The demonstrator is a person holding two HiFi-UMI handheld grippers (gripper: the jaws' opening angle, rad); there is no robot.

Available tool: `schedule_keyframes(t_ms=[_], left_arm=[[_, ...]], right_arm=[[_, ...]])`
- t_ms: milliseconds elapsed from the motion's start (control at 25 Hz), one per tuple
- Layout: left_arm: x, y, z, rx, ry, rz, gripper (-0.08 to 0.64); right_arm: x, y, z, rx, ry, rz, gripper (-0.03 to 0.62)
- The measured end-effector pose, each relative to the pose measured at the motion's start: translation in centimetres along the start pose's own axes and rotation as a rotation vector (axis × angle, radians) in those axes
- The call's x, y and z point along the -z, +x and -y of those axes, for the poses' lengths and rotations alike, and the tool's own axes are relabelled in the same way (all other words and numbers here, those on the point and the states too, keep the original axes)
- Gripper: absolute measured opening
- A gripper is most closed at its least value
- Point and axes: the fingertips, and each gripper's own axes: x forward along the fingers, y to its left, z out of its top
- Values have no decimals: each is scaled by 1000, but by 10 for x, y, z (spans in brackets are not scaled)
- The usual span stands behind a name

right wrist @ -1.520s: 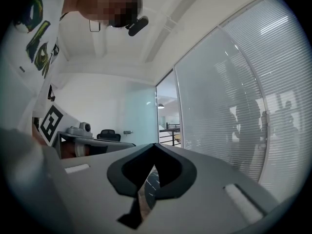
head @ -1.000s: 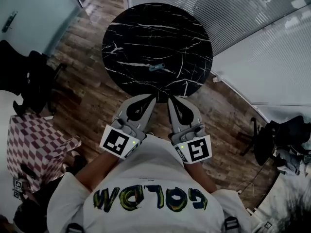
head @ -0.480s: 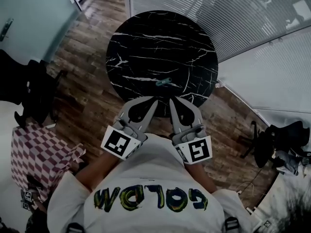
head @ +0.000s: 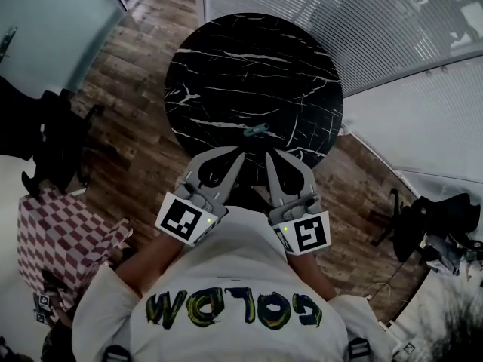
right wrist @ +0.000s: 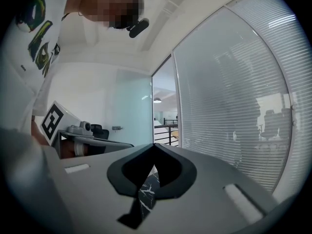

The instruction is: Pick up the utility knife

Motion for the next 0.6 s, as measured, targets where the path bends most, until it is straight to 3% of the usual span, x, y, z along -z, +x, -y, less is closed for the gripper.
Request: schedule_keyframes(t_ms=[360,600], left_arm=[[22,22,-3,-50,-18,-60,2],[60,39,-24,-49,-14,-111,2]], right_arm=[[17,2,23,-59,-5,-42,2],[60,18,33,-134,-53,-122,2]])
